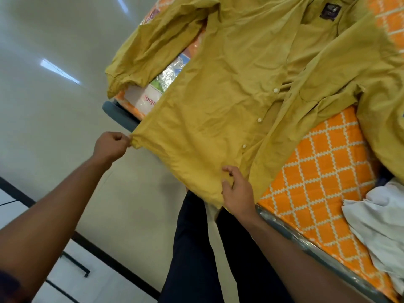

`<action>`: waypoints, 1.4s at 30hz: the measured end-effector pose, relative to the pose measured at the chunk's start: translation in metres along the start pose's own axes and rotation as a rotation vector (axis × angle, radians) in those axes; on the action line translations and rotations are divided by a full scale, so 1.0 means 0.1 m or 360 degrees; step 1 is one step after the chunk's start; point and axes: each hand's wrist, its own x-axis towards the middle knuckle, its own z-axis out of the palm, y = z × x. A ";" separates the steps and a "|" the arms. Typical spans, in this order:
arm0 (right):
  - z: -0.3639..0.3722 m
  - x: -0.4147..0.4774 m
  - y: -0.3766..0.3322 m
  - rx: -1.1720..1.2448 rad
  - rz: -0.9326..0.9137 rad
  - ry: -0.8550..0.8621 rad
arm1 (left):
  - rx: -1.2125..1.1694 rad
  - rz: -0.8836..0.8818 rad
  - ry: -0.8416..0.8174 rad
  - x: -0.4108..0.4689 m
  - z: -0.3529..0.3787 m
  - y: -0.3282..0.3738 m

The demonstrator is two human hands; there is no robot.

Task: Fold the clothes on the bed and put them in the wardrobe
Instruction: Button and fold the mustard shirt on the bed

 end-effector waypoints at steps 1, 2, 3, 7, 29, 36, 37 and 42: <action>0.01 -0.01 -0.01 -0.0075 0.0054 -0.0121 | 0.0075 -0.0063 0.0070 -0.01 0.06 0.01; 0.01 0.01 -0.02 -0.0143 0.0102 -0.0207 | 0.0169 -0.0077 0.0203 -0.01 0.13 0.04; -0.02 0.04 -0.05 -0.0211 0.0129 -0.0251 | 0.0224 -0.0089 0.0385 -0.02 0.18 0.07; -0.25 0.27 -0.17 -0.0500 -0.0083 -0.0146 | 0.0099 0.0431 0.0753 -0.13 0.42 0.44; -1.62 0.72 0.02 0.1285 0.0477 0.0602 | 0.0578 0.1305 -0.0571 -1.11 2.15 2.66; -1.40 1.04 0.04 0.0146 0.0340 -0.0082 | -0.0405 0.0384 -0.0892 -1.01 2.54 3.45; -1.46 1.07 0.04 -0.0076 0.0319 -0.0061 | -0.0427 0.0374 -0.0790 -0.93 2.56 3.49; -1.96 1.65 -0.30 -0.0108 0.0029 0.0481 | -0.0545 0.0779 -0.0627 -0.84 2.53 3.52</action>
